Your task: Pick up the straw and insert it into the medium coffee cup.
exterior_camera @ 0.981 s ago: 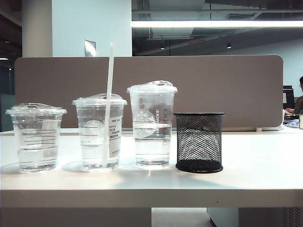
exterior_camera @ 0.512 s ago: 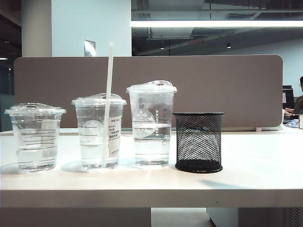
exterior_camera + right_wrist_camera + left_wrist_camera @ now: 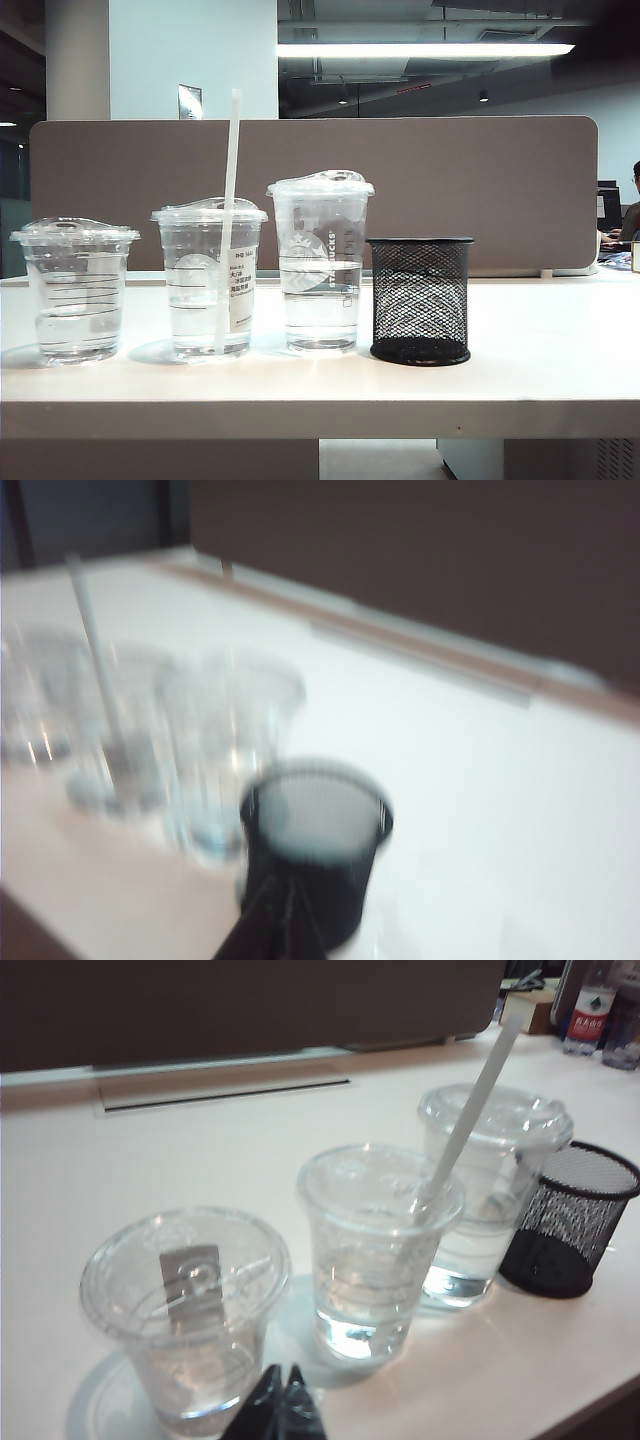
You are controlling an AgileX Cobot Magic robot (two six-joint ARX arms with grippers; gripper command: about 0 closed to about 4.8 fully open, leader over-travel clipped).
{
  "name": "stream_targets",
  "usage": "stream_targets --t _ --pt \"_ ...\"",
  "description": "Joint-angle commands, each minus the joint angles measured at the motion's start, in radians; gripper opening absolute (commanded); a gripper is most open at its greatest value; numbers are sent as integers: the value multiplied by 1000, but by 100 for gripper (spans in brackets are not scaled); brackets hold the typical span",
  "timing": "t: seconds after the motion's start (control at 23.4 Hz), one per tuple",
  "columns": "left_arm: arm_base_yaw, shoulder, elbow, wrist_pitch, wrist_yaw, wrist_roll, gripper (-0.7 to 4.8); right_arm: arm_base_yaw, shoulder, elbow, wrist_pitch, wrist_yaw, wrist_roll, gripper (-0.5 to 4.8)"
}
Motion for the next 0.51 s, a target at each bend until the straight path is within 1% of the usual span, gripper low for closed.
stream_targets --t 0.04,0.13,0.38,0.51 --pt "-1 0 2 75 0 62 -1 2 0 -71 67 -15 11 -3" --pt "0 0 -23 114 0 92 -1 2 0 -113 93 -24 40 -3" --pt "0 0 -99 114 0 89 -1 2 0 -208 205 -26 54 -3" --pt "0 0 -109 110 0 89 -1 2 0 -232 217 -25 55 -3"
